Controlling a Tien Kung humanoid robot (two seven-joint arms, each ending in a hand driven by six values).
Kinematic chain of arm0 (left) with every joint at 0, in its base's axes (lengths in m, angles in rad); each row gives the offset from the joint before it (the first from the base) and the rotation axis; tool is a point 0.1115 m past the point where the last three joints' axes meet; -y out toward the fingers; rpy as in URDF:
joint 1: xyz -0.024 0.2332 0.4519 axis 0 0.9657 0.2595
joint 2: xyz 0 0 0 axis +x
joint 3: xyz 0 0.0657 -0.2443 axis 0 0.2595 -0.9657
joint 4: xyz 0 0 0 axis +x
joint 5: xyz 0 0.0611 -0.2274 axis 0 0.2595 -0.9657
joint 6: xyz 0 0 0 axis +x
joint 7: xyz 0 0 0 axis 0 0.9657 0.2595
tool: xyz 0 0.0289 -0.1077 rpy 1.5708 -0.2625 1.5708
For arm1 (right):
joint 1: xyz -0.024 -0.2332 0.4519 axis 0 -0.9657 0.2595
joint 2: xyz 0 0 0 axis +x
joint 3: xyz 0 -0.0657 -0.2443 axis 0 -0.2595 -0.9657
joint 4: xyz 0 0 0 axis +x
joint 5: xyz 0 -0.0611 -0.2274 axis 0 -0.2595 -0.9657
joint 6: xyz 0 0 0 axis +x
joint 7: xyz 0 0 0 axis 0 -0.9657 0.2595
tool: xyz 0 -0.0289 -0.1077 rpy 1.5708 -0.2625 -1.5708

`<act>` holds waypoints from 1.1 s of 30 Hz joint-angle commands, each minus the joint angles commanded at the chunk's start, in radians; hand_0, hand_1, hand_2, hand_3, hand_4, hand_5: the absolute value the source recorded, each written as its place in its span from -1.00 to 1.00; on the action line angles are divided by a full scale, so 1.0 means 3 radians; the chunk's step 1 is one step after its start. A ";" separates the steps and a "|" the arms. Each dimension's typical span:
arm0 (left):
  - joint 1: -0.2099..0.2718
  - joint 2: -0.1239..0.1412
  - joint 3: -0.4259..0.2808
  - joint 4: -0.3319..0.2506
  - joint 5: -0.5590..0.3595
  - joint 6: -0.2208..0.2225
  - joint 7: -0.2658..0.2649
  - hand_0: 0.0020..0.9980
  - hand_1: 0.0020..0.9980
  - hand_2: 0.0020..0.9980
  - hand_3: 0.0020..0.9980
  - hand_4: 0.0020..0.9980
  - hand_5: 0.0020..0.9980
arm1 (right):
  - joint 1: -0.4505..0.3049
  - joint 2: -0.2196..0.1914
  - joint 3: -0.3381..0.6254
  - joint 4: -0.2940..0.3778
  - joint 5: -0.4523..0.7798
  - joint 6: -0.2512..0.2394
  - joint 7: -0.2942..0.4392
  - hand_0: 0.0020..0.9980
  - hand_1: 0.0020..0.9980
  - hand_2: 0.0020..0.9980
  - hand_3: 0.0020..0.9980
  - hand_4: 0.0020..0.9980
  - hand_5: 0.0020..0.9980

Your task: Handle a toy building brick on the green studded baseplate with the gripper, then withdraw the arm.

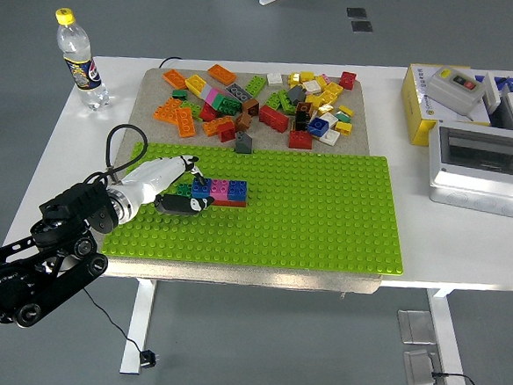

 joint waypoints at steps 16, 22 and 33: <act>0.0002 -0.0032 0.0036 0.0144 -0.0043 0.0036 -0.0053 1.00 0.94 0.96 0.29 0.45 0.16 | -0.0001 0.0004 -0.0005 0.0004 0.0007 0.0000 0.0006 0.43 0.39 0.50 0.45 0.08 0.46; -0.0001 -0.0034 0.0042 0.0137 -0.0030 0.0040 -0.0053 1.00 0.94 0.96 0.28 0.45 0.16 | -0.0004 0.0005 -0.0007 0.0003 0.0009 0.0001 0.0005 0.43 0.39 0.50 0.45 0.08 0.46; 0.0008 -0.0021 0.0041 0.0120 -0.0022 0.0043 -0.0040 1.00 0.94 0.96 0.28 0.45 0.15 | -0.0019 0.0006 -0.0012 0.0002 0.0009 0.0001 0.0003 0.43 0.39 0.50 0.45 0.08 0.47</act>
